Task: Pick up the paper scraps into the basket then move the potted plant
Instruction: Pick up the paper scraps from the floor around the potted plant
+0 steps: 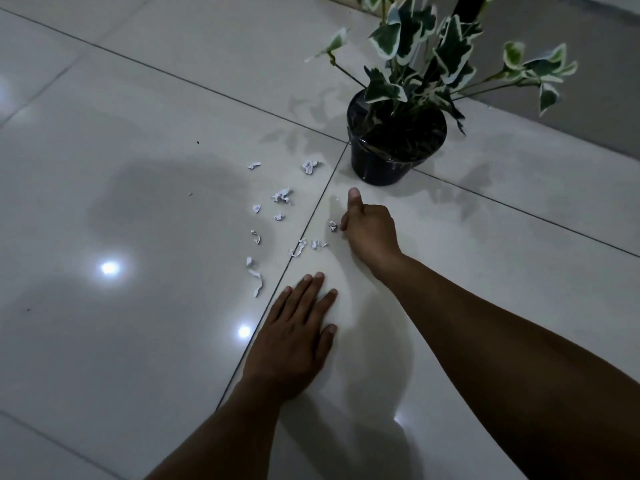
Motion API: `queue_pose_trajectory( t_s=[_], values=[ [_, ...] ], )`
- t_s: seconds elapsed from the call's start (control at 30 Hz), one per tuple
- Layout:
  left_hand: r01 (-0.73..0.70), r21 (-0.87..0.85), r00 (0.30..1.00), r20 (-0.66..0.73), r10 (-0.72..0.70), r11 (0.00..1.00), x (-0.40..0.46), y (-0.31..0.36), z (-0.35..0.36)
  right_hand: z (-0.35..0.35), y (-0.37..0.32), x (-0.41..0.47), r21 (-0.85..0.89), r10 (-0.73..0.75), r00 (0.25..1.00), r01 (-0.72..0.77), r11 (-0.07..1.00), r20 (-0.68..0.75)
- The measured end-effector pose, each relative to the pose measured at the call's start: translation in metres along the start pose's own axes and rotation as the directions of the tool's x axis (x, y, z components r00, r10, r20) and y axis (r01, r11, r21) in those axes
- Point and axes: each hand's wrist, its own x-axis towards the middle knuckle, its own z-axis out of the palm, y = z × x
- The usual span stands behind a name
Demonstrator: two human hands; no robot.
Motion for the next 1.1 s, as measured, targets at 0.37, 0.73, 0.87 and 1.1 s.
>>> queue_pose_trajectory(
  t_s=[0.37,0.73,0.87,1.1],
  values=[
    [-0.003,0.006,1.000,-0.007,0.003,1.000,0.000,0.000,0.002,0.008,0.023,-0.006,-0.243,-0.282,0.956,0.295,0.924,0.085],
    [-0.005,-0.007,1.000,-0.023,0.005,1.000,0.000,-0.001,0.003,0.021,0.005,-0.013,-0.179,-0.270,0.963,0.267,0.947,0.005],
    [-0.009,-0.004,1.000,-0.019,0.009,1.000,0.000,-0.001,0.003,0.017,-0.005,-0.010,0.018,-0.103,0.995,0.103,0.995,0.018],
    [-0.027,-0.017,0.999,-0.024,0.026,0.999,0.000,-0.001,0.002,0.009,0.004,-0.004,0.139,-0.057,0.994,0.044,0.989,0.093]
  ],
)
